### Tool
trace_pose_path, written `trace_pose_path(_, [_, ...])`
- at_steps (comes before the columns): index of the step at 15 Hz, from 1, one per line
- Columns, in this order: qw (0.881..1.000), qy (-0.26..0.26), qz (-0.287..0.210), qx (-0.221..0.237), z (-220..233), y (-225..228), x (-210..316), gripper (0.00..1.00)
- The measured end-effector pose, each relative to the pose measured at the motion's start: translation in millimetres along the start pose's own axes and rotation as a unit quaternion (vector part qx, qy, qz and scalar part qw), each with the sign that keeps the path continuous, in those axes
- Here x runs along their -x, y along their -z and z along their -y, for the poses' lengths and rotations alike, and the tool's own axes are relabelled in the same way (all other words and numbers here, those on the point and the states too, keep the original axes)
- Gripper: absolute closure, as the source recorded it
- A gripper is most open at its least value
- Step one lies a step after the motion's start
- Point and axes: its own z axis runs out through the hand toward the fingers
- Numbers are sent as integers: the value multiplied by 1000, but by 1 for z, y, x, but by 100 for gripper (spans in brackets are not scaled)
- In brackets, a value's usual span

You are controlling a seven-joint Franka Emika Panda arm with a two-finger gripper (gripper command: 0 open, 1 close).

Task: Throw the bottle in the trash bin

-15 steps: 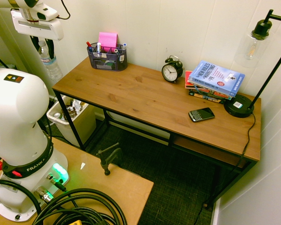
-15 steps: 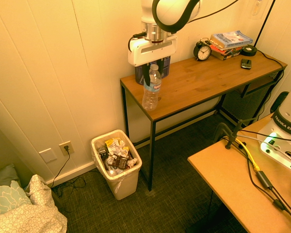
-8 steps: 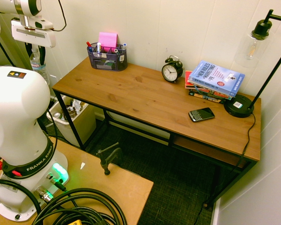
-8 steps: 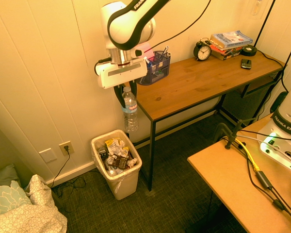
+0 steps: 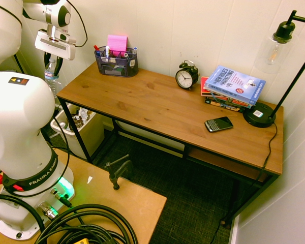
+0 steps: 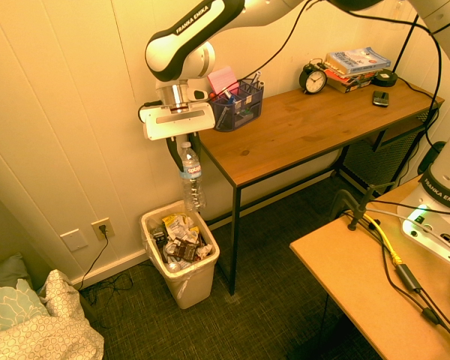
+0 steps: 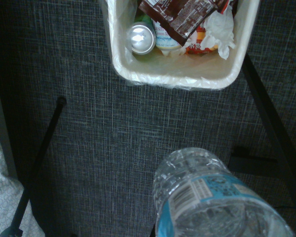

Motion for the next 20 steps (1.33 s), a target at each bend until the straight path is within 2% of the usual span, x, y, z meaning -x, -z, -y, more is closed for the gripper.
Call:
trace_pose_path(1, [1000, -1, 4, 3, 7, -4, -6, 100])
trace_pose_path(2, [1000, 0, 8, 8, 15, -9, -10, 0])
trace_pose_path(6, [1000, 6, 6, 15, 30, -12, -9, 0])
trace_pose_path(15, [1000, 8, -1, 9, 32, 0, -7, 0])
trace_pose_path(18, [1000, 9, -7, 0, 32, 10, -3, 0])
trace_pose_path(20, [999, 2, -34, -28, 34, 19, 2, 0])
